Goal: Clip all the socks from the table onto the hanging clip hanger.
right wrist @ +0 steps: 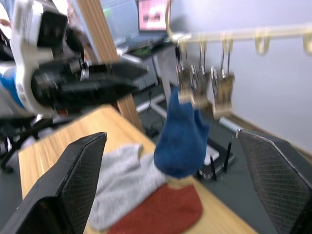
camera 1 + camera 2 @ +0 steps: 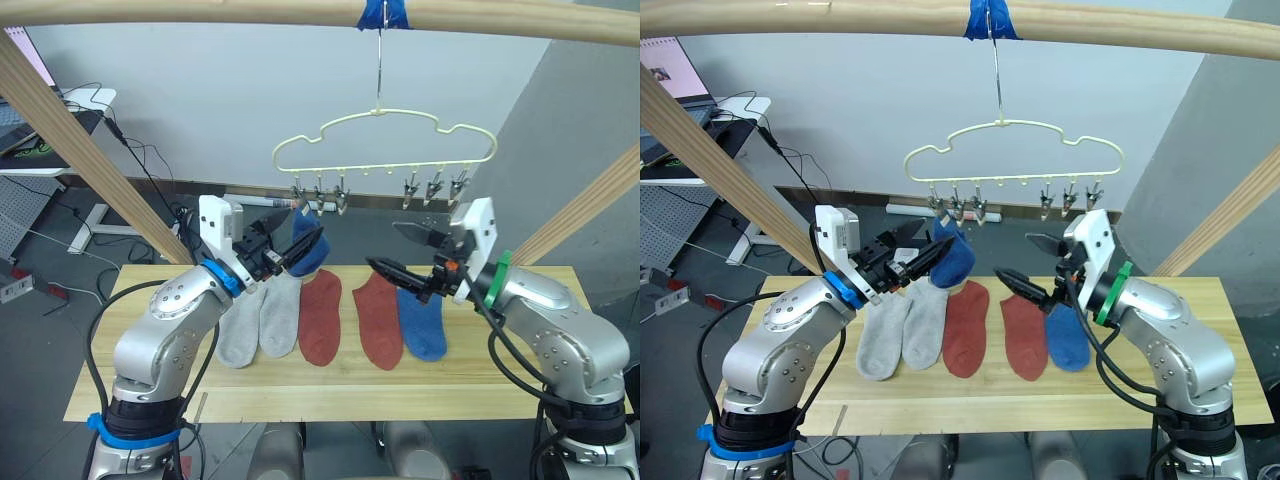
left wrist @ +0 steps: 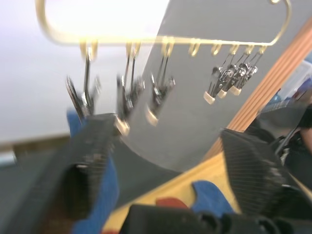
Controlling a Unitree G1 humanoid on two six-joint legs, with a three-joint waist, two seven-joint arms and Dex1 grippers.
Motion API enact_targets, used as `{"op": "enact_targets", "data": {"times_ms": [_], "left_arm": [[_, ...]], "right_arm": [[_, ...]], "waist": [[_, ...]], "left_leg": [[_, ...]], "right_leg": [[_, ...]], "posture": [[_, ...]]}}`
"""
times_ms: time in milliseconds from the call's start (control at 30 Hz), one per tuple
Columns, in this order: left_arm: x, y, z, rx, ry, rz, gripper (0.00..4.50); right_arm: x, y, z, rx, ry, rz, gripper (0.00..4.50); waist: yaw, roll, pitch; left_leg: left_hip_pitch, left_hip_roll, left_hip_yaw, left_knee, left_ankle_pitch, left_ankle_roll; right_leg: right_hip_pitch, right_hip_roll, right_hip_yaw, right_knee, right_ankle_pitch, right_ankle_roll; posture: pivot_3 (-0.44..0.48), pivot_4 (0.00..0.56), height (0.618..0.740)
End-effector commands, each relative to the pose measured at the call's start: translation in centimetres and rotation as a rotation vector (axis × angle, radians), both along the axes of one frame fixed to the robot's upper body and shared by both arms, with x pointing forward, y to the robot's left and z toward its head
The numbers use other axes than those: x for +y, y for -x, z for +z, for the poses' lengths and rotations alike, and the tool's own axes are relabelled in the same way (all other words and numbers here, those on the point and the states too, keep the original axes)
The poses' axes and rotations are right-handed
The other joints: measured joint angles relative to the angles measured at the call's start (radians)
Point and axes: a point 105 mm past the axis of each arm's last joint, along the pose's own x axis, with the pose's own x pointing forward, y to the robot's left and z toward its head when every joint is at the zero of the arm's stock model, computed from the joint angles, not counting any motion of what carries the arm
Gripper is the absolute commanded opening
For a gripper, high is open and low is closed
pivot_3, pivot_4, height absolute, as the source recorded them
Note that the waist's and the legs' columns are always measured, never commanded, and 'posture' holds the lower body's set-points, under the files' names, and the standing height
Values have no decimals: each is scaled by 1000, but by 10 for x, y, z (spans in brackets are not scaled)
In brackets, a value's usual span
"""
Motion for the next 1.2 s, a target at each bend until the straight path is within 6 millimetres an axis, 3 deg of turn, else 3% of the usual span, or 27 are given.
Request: {"op": "enact_targets", "data": {"times_ms": [33,67,233,767,1200], "left_arm": [[-11,4,10,-111,-29,-9,2429],[-16,5,9,-126,-21,-9,2142],[-25,3,5,-159,-2,22,2142],[-16,-23,-1,-170,27,184,2142],[-20,-39,-3,-174,46,215,2142]], "right_arm": [[-1,8,8,-46,-1,10,4500],[-1,9,10,-67,0,0,4500],[1,9,19,-115,-11,-16,4500],[26,18,36,-174,-45,98,4500],[24,18,37,-189,-45,97,4500]], "waist": [[0,0,0],[0,0,0],[-1,0,0],[-5,0,0],[-12,0,0]], "left_leg": [[0,0,0,0,0,0],[0,0,0,0,0,0],[0,0,0,1,0,0],[1,0,0,2,0,0],[0,0,0,2,0,0]], "right_leg": [[0,0,0,0,0,0],[0,0,0,0,0,1],[0,0,0,0,0,1],[1,0,0,1,-1,2],[1,0,0,1,-1,1]], "posture": [[-173,241,740],[-183,240,740],[-192,244,740],[-202,254,740],[-216,258,740]]}}
